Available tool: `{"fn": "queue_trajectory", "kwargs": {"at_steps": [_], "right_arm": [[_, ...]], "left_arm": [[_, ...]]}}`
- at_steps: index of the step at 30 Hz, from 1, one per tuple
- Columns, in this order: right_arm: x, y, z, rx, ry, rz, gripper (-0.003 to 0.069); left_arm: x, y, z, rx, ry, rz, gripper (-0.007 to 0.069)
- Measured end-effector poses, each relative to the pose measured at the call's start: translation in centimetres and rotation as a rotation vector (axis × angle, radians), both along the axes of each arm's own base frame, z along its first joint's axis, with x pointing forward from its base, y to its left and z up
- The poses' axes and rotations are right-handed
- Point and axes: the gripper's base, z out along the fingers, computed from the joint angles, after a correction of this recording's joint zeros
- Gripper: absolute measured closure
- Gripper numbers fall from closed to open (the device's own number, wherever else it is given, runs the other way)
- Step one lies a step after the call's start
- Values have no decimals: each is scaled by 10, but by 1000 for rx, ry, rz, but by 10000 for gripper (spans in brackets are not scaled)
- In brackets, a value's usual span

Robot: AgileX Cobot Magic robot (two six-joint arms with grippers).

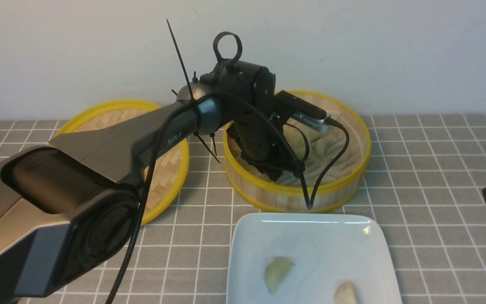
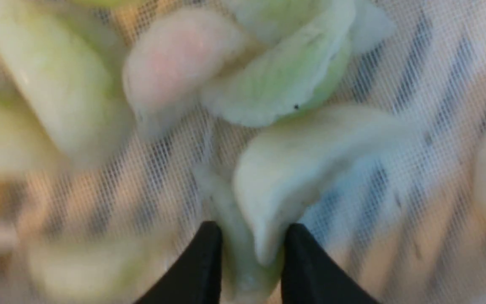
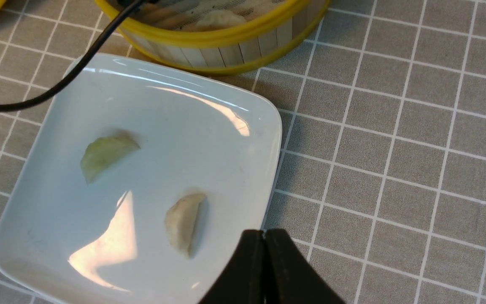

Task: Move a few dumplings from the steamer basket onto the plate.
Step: Use the left arm to grab a dumpling from the steamer, then use the left arm to put the dumpling into the plate

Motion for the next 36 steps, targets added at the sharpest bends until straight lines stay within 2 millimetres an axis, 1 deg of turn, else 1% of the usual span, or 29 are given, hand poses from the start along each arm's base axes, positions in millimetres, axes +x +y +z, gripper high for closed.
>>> {"fn": "queue_trajectory", "kwargs": {"at_steps": [2,3,7,9,12,14,15,16,19,20,22,23,24,25,26,29,30,31,33,34,36], "right_arm": [[0,0,0,0,0,2,673],[0,0,0,1,0,2,673],[0,1,0,6,1,3,673],[0,1,0,9,2,3,673],[0,1,0,12,3,3,673],[0,1,0,17,4,4,673],[0,1,0,18,4,4,673],[0,2,0,19,4,4,673],[-1,2,0,24,6,5,673],[-1,2,0,25,6,5,673],[-1,2,0,29,7,5,673],[-1,2,0,29,7,5,673],[-1,2,0,30,7,5,673],[-1,2,0,30,7,5,673],[-1,2,0,30,7,5,673],[0,2,1,31,3,5,673],[0,3,1,32,-2,4,673],[0,3,1,34,-7,3,673],[1,3,2,36,-17,2,673],[2,3,2,37,-21,1,673],[4,3,3,37,-20,2,673]], "left_arm": [[-5,3,13,13,25,-1,468],[-8,5,25,10,22,-1,468],[-22,13,84,-20,-28,-9,468],[-30,18,111,-44,-61,-11,468],[-38,21,132,-77,-82,-11,468],[-43,23,137,-97,-74,-7,468],[-49,24,140,-118,-51,-4,468],[-52,24,138,-123,-34,-3,468],[-76,26,126,-106,60,-18,468],[-88,26,118,-86,97,-30,468],[-101,22,99,-49,168,-48,468],[-104,21,93,-41,188,-52,468],[-108,19,79,-15,225,-60,468],[-109,18,77,-11,230,-60,468],[-108,16,63,11,261,-60,468],[-103,13,43,34,293,-53,466],[-101,11,36,39,299,-51,455],[-99,10,29,40,300,-47,433],[-97,8,24,40,299,-44,397],[-95,7,20,37,294,-41,342],[-94,7,17,36,294,-35,252]]}}
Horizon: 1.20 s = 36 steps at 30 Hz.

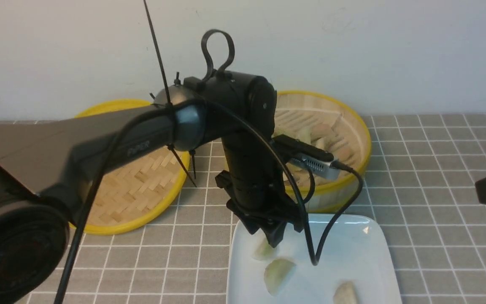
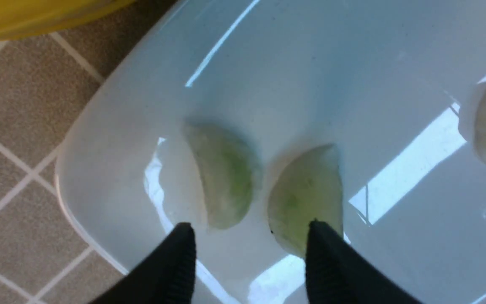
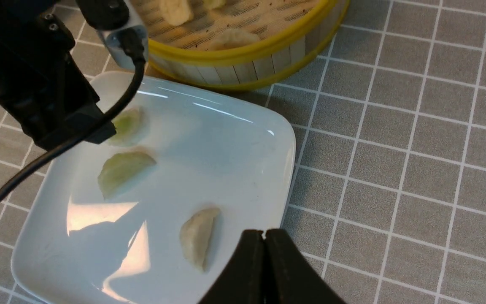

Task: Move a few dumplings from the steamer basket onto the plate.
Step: Use the left arm to put the dumpling into the plate, then use the right arm to grab a dumpling from inside the steamer

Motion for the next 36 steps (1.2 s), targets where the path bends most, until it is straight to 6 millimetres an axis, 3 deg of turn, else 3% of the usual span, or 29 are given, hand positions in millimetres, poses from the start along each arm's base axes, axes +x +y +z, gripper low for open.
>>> {"fn": "queue_trajectory", "kwargs": {"at_steps": [4,8,11,12,13,14,17,19,22,23,24,28,35,36], "right_arm": [[14,4,9,-8,24,5,673],[36,9,20,-36,50,37,673],[76,20,23,-106,92,130,673],[79,20,23,-109,92,138,673],[95,25,23,-127,92,179,673],[107,29,22,-129,91,205,673],[134,40,15,-111,101,260,664],[147,45,11,-108,105,288,648],[169,52,-4,-119,114,331,599],[183,57,-18,-136,133,360,563],[183,57,-18,-136,132,359,557],[228,73,-67,-217,191,439,385],[275,81,-124,-320,248,459,229],[278,81,-125,-327,244,458,224]], "left_arm": [[1,-1,6,4,6,-2,159],[7,-2,20,9,-44,-10,192],[9,8,45,50,-153,-15,419],[8,9,50,49,-162,-13,435],[5,14,64,51,-199,-3,531],[2,19,77,45,-229,6,573],[-19,41,119,4,-298,48,622],[-31,52,129,0,-304,64,629],[-55,73,142,-4,-314,83,629],[-65,81,145,-4,-312,91,629],[-66,82,145,-5,-312,92,629],[-99,105,154,-30,-308,122,629],[-137,129,171,-87,-342,142,629],[-141,132,173,-93,-348,146,629]]}}
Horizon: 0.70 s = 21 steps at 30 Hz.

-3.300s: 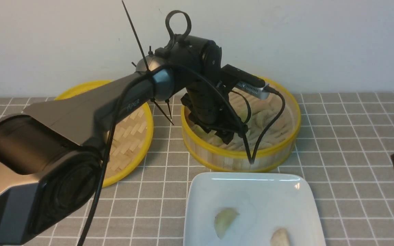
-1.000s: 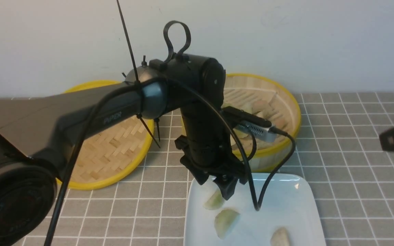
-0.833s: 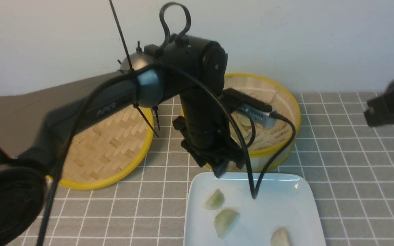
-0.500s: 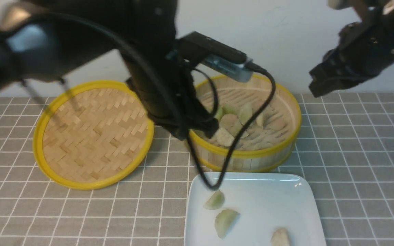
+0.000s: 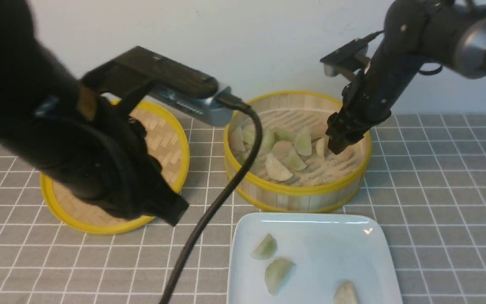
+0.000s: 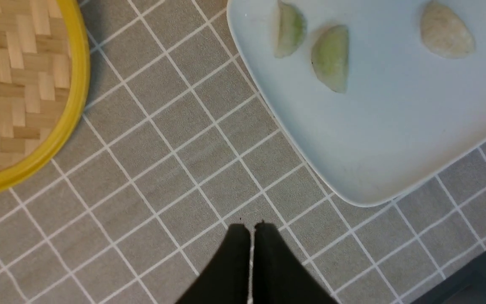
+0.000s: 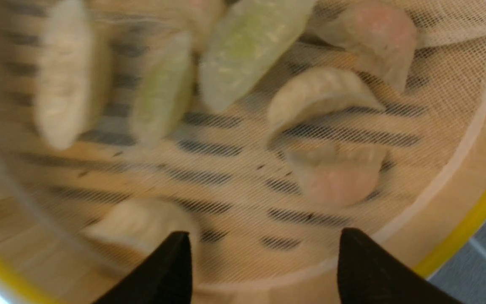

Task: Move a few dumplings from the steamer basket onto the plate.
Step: Use the right arm to grab a dumpling from inside the steamer

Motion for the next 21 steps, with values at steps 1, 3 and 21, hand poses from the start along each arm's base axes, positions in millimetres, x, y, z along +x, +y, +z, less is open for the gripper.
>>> {"fn": "queue_trajectory", "kwargs": {"at_steps": [1,3,21], "right_arm": [[4,0,-6,-11,4,2,216],[12,1,-13,-33,-3,5,209],[31,3,-58,-72,21,-82,309]], "left_arm": [[-4,3,3,-7,-7,4,629],[-10,7,7,-21,-19,14,629],[-29,21,26,-72,-84,25,629]]}}
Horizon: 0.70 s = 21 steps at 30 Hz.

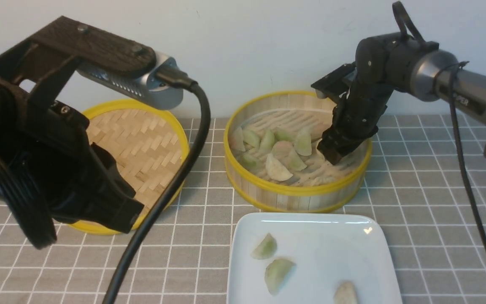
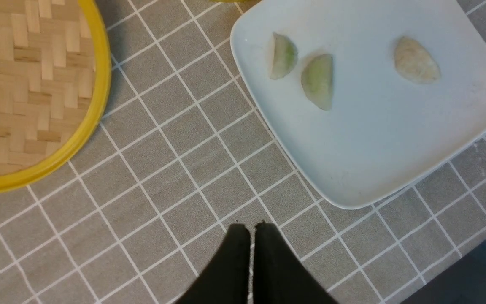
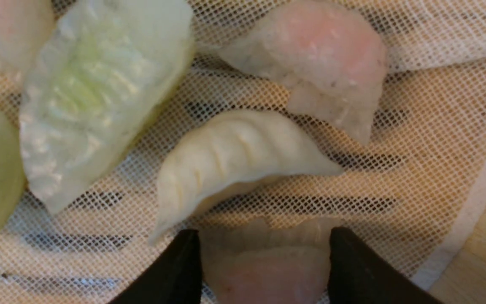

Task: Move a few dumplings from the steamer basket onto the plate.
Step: Use the right arm to grab a dumpling from inside the steamer, then use the right arm to put the dumpling into the plate

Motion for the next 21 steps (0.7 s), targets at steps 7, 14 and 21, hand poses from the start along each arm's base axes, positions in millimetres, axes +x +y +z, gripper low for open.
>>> {"fn": "queue_trajectory", "kwargs": {"at_steps": [7,14,21], "right_arm": [[-2,1,31,36,-15,-57,309],[-42,0,144,232,-177,-108,309],[-118,19,136,306,14,-97,309]], "left_arm": [[0,0,0,1,-1,0,629],[0,0,0,1,0,0,629],[0,0,0,1,0,0,629]]}}
